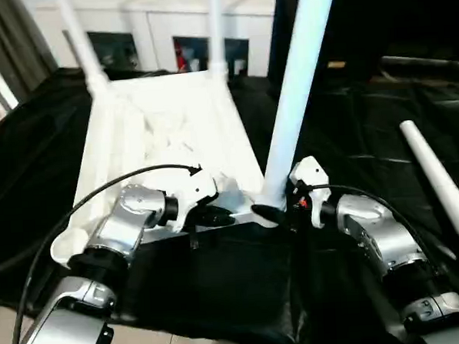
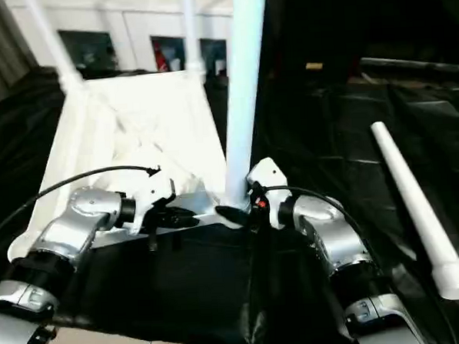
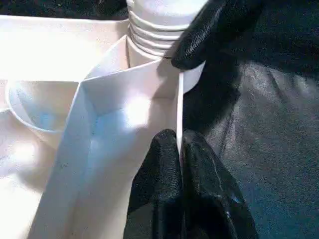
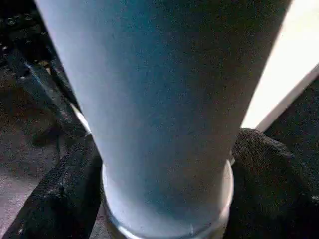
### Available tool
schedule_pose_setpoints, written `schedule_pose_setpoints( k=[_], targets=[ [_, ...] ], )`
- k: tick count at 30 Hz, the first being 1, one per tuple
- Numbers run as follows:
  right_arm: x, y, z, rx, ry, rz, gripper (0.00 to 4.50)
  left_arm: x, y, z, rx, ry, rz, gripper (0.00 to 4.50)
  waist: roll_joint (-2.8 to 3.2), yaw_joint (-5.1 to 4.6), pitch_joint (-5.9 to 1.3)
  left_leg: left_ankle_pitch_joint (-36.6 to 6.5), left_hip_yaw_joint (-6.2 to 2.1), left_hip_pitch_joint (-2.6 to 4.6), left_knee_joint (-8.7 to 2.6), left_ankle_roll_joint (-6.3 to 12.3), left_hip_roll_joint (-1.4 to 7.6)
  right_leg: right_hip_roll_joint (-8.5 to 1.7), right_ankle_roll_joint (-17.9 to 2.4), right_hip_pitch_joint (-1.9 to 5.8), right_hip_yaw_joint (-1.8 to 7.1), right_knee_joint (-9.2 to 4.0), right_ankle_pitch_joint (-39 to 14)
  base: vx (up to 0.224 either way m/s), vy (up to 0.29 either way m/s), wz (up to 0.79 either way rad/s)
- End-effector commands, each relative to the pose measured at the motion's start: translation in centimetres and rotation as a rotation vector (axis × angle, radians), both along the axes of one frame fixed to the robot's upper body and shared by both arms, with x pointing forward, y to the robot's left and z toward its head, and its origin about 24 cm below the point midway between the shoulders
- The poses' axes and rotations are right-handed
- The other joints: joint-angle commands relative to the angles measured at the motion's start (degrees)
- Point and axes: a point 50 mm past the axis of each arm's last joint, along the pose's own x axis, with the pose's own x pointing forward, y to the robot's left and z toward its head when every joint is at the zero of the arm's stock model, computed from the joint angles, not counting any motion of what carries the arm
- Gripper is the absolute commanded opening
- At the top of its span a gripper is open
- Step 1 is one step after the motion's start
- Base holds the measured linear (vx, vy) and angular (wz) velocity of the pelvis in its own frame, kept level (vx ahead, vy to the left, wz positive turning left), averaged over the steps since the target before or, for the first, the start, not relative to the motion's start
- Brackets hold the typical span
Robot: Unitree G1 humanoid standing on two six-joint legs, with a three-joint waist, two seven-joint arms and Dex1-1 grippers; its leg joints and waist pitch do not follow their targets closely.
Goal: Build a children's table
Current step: Rotate leg to tighten
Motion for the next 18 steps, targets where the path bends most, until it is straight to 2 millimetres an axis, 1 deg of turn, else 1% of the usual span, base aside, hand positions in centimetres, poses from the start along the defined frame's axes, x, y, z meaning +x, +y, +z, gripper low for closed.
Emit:
schedule_pose_setpoints(
  k=[1,2,3,4,6,7,9,10,11,12,14,15,16,17,18],
  targets=[
    [-0.1,-0.1,0.1,0.014,0.008,0.009,3.73,-0.8,-0.6,-0.5,-0.043,0.046,-0.042,0.00,-0.65,-0.02,-3.94,-10.12,-1.64,2.25,-3.20,4.49,3.56,-2.38,-15.64,1.92,1.35,-2.40,-3.47,0.000,0.000,0.00],
    [-0.2,0.0,0.1,0.016,0.009,0.011,3.63,-0.8,-0.6,-0.5,-0.043,0.048,-0.042,0.00,-0.66,-0.08,-3.81,-12.19,-1.73,2.31,-3.41,3.42,3.65,-2.45,-14.98,1.85,1.44,-2.68,-6.76,0.000,0.000,0.00],
    [-0.2,0.0,0.1,0.016,0.011,0.014,3.53,-0.8,-0.6,-0.5,-0.043,0.049,-0.043,0.00,-0.67,-0.12,-3.69,-13.19,-1.79,2.31,-3.55,2.84,3.68,-2.42,-14.60,1.76,1.49,-2.82,-8.37,0.000,0.000,0.00],
    [-0.3,0.0,0.1,0.016,0.015,0.021,3.53,-0.8,-0.6,-0.5,-0.042,0.050,-0.043,0.00,-0.66,-0.23,-3.59,-15.56,-1.93,2.41,-3.80,1.25,3.72,-2.50,-13.67,1.67,1.60,-3.06,-11.67,0.000,0.000,0.00],
    [-0.3,0.0,0.1,0.016,0.019,0.026,3.30,-0.8,-0.5,-0.5,-0.042,0.051,-0.044,0.00,-0.68,-0.40,-3.54,-16.96,-1.99,2.51,-3.94,0.25,3.68,-2.49,-13.00,1.54,1.68,-3.25,-13.25,0.000,0.000,0.00],
    [-0.4,0.0,0.0,0.016,0.021,0.029,3.22,-0.8,-0.5,-0.5,-0.041,0.052,-0.044,0.00,-0.72,-0.48,-3.55,-17.34,-2.01,2.54,-3.96,-0.09,3.68,-2.50,-12.75,1.47,1.72,-3.28,-13.47,0.000,0.000,0.00],
    [-0.4,0.0,0.0,0.017,0.025,0.025,3.17,-0.8,-0.4,-0.5,-0.038,0.055,-0.042,0.00,-0.70,-0.54,-3.57,-17.18,-2.04,2.43,-3.98,-0.19,3.64,-2.50,-12.62,1.54,1.74,-3.26,-13.15,0.000,0.000,0.00],
    [-0.4,0.0,-0.1,0.017,0.026,0.022,3.02,-0.8,-0.4,-0.5,-0.037,0.055,-0.041,0.00,-0.70,-0.56,-3.62,-16.43,-2.04,2.38,-3.91,0.00,3.58,-2.53,-12.62,1.55,1.74,-3.18,-12.38,0.000,0.000,0.00],
    [-0.4,0.0,-0.2,0.020,0.032,0.010,3.02,-0.8,-0.4,-0.5,-0.037,0.055,-0.032,0.00,-0.71,-0.56,-3.65,-16.11,-2.03,2.39,-3.87,0.11,3.57,-2.49,-12.64,1.55,1.73,-3.17,-12.06,0.000,0.000,0.00],
    [-0.4,0.0,-0.2,0.020,0.032,0.010,2.84,-0.8,-0.4,-0.5,-0.037,0.055,-0.032,0.00,-0.74,-0.55,-3.70,-15.40,-2.00,2.34,-3.79,0.35,3.53,-2.47,-12.82,1.60,1.71,-3.06,-11.11,0.000,0.000,0.00],
    [0.1,0.0,-1.1,0.013,0.058,-0.126,2.78,-0.2,-0.6,-0.8,-0.022,0.045,0.048,0.00,-0.75,-0.71,-3.64,-14.74,-2.01,2.24,-3.79,0.62,3.47,-2.45,-13.17,1.57,1.72,-3.00,-10.44,0.000,0.000,0.00],
    [0.3,0.0,-1.4,0.007,0.064,-0.182,2.75,0.0,-0.7,-0.9,-0.017,0.040,0.076,0.00,-0.72,-0.79,-3.62,-15.00,-2.02,2.26,-3.87,0.49,3.48,-2.42,-13.10,1.51,1.71,-3.03,-10.90,0.000,0.000,0.00],
    [0.4,0.2,-1.8,-0.001,0.066,-0.239,2.74,0.2,-0.8,-1.0,-0.013,0.035,0.109,0.00,-0.77,-0.96,-3.56,-16.13,-2.01,2.46,-3.90,-0.23,3.39,-2.48,-12.84,1.27,1.78,-3.28,-12.62,0.000,0.000,0.00],
    [0.6,0.5,-2.2,-0.004,0.071,-0.302,2.74,0.8,-1.1,-1.1,-0.002,0.028,0.177,0.00,-0.93,-1.22,-3.53,-16.89,-2.18,2.33,-4.03,-0.94,3.30,-2.58,-12.29,1.47,1.75,-3.44,-14.33,0.000,0.000,0.00],
    [0.7,0.8,-2.5,0.000,0.078,-0.353,2.73,1.2,-1.4,-1.2,0.005,0.024,0.228,0.00,-0.82,-1.30,-3.44,-18.34,-2.23,2.60,-4.11,-1.59,3.31,-2.62,-11.64,1.22,1.78,-3.76,-16.52,0.000,0.000,0.00]
  ],
)
